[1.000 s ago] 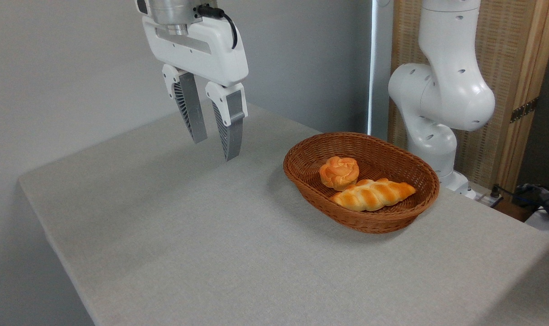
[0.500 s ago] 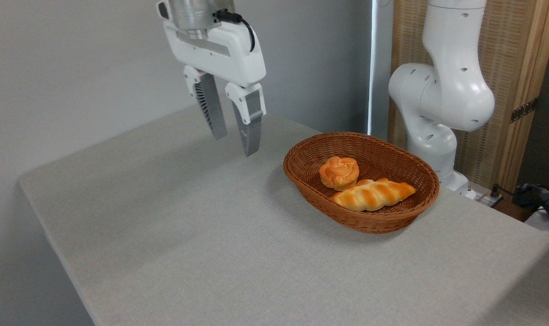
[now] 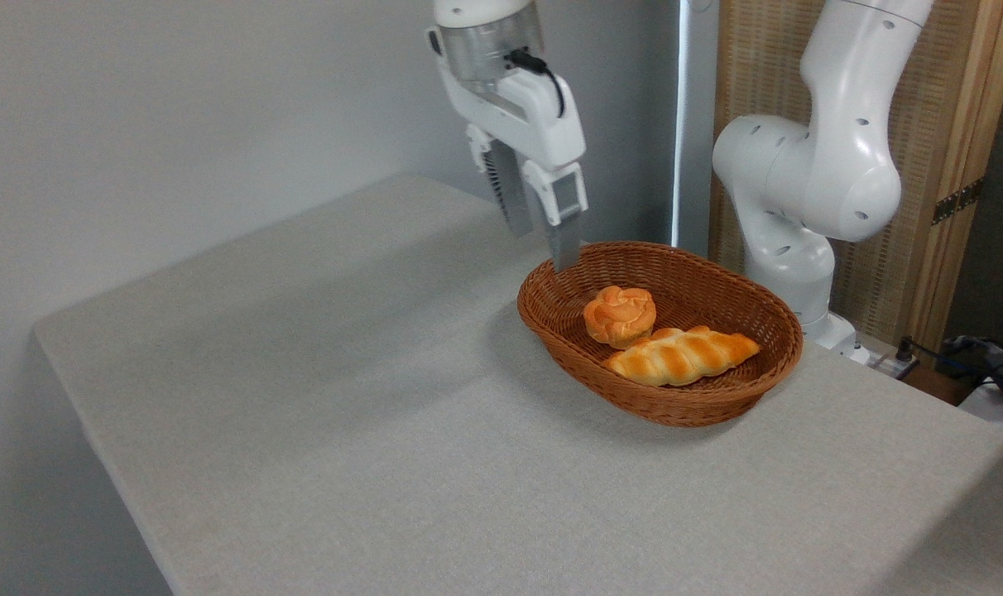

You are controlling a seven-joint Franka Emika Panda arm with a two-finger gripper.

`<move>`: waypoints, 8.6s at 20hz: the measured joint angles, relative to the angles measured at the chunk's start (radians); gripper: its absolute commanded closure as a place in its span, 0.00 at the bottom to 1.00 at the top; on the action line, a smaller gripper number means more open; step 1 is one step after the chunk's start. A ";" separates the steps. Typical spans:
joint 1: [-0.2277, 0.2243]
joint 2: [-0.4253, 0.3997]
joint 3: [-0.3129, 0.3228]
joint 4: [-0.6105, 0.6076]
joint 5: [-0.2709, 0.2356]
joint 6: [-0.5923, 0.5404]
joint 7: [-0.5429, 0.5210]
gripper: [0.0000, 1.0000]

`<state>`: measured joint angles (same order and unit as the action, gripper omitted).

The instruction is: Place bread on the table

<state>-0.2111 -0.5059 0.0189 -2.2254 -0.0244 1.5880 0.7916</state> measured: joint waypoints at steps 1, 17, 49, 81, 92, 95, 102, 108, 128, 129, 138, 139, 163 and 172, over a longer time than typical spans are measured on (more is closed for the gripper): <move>-0.010 -0.032 0.001 -0.037 0.001 0.000 0.013 0.00; -0.088 -0.134 0.003 -0.298 0.063 0.000 0.069 0.00; -0.109 -0.118 0.001 -0.410 0.063 0.166 0.069 0.50; -0.109 -0.113 0.081 -0.221 0.064 0.087 0.168 0.65; -0.107 0.100 0.134 0.042 -0.099 0.120 0.172 0.64; -0.103 0.199 0.143 0.130 -0.134 0.165 0.155 0.64; -0.105 0.420 0.138 0.298 -0.143 0.279 0.077 0.62; -0.109 0.577 0.082 0.342 -0.112 0.399 0.072 0.58; -0.114 0.673 0.038 0.371 -0.038 0.436 0.069 0.00; -0.114 0.671 0.038 0.372 -0.038 0.436 0.069 0.00; -0.105 0.624 0.053 0.431 -0.038 0.398 -0.008 0.00; -0.103 0.612 0.062 0.449 -0.038 0.377 -0.022 0.00; 0.075 0.504 0.088 0.628 -0.038 0.046 -0.213 0.00; 0.077 0.504 0.080 0.631 -0.010 0.032 -0.139 0.00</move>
<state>-0.1342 -0.0015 0.0990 -1.5943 -0.0342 1.6200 0.6522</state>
